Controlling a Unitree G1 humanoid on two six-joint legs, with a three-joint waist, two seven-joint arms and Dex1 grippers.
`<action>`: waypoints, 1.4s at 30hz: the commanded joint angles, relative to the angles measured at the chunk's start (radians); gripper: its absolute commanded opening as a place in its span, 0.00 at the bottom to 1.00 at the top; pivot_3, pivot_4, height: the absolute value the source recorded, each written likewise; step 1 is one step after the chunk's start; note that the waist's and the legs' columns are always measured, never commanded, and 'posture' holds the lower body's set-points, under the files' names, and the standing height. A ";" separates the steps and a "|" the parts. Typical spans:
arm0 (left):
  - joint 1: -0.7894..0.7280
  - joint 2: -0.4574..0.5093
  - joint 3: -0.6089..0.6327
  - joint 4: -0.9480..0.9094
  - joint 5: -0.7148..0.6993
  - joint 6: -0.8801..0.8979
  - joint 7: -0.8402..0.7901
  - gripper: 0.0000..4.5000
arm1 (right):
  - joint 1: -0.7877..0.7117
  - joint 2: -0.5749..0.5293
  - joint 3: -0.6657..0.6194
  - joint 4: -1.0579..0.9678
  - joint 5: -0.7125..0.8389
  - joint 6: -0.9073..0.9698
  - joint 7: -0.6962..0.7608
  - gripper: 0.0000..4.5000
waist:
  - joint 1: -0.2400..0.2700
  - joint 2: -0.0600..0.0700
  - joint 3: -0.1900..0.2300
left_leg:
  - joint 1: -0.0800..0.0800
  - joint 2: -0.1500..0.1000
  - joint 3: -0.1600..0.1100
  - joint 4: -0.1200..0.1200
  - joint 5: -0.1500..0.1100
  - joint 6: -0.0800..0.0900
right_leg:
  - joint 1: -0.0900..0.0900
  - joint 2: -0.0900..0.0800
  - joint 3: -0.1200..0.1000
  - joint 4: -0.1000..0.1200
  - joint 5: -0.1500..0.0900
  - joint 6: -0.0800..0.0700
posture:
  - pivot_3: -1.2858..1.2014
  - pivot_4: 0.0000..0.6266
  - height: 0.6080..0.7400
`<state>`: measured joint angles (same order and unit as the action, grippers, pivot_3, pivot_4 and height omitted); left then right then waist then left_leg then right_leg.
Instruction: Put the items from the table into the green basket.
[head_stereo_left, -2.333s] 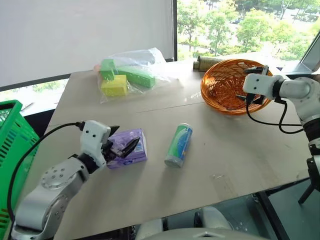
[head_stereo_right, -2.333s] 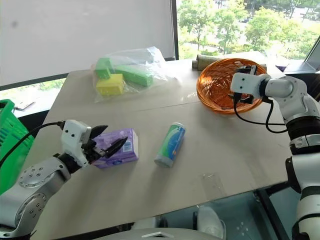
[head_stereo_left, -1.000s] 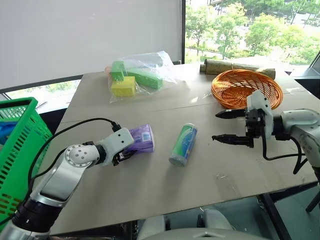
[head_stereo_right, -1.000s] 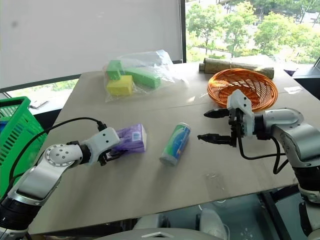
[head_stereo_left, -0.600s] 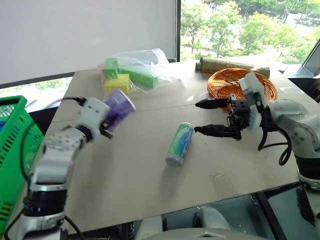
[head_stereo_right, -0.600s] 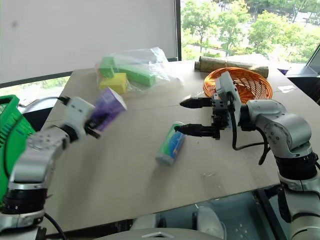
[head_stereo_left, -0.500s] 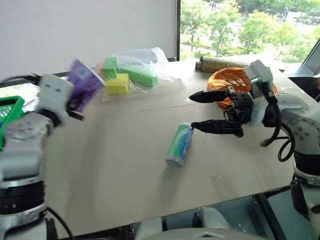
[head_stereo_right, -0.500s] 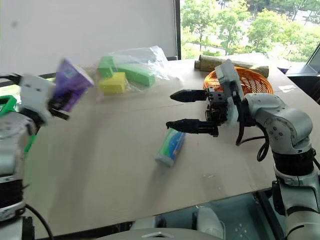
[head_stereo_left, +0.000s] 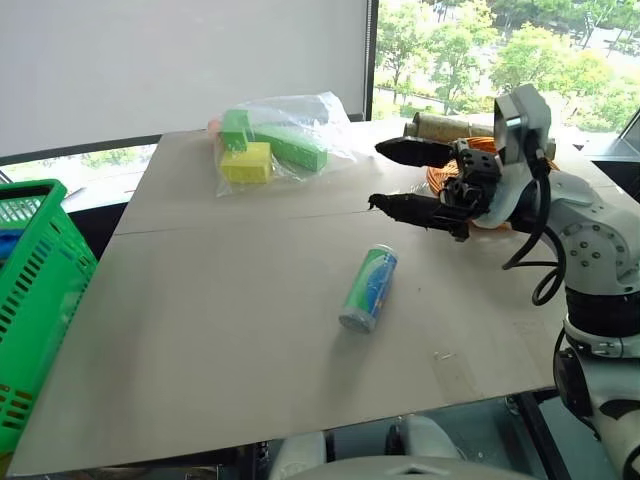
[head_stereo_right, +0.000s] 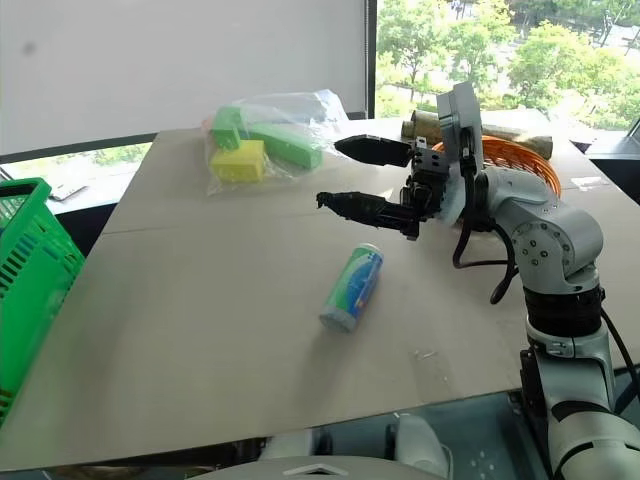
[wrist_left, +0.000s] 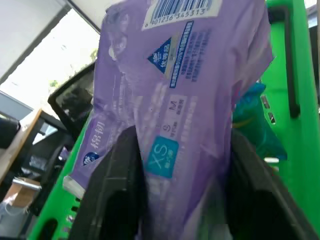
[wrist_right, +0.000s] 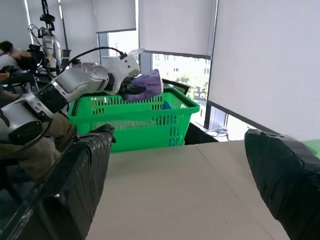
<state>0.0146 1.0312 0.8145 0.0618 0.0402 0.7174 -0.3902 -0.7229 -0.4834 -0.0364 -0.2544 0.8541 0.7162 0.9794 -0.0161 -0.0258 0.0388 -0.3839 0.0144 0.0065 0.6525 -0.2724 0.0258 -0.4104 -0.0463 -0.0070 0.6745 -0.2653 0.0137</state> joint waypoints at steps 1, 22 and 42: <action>-0.036 0.023 0.054 0.008 0.044 -0.004 0.097 0.69 | 0.005 -0.017 -0.019 -0.034 0.004 -0.011 -0.005 1.00 | -0.001 -0.003 -0.002 | 0.000 0.000 0.000 0.000 0.000 -0.001 | 0.000 0.000 0.000 0.001 0.000 0.000 | 0.51 0.00 1.00; -0.243 -0.550 -0.612 -0.644 -0.584 0.505 -0.019 0.90 | 0.259 -0.367 0.019 0.077 -0.241 -0.155 0.207 1.00 | -0.016 -0.001 -0.008 | -0.002 -0.003 0.004 0.002 0.001 0.003 | -0.001 0.000 0.004 0.002 0.001 0.001 | 0.49 0.00 1.00; -0.235 -0.870 -0.780 -0.527 -0.543 0.755 0.227 0.90 | 0.487 -0.432 0.004 0.074 -0.415 -0.332 0.223 1.00 | -0.069 0.005 -0.010 | 0.021 -0.003 0.014 0.006 0.000 0.005 | 0.018 0.016 0.019 0.003 0.000 0.003 | 0.44 0.00 1.00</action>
<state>-0.2234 0.1335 0.0507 -0.4880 -0.5397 1.4548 -0.1833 -0.2322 -0.9161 -0.0006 -0.1517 0.4372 0.4025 1.2087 -0.0850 -0.0209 0.0293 -0.3622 0.0113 0.0206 0.6589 -0.2719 0.0307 -0.3925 -0.0304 0.0120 0.6777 -0.2657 0.0164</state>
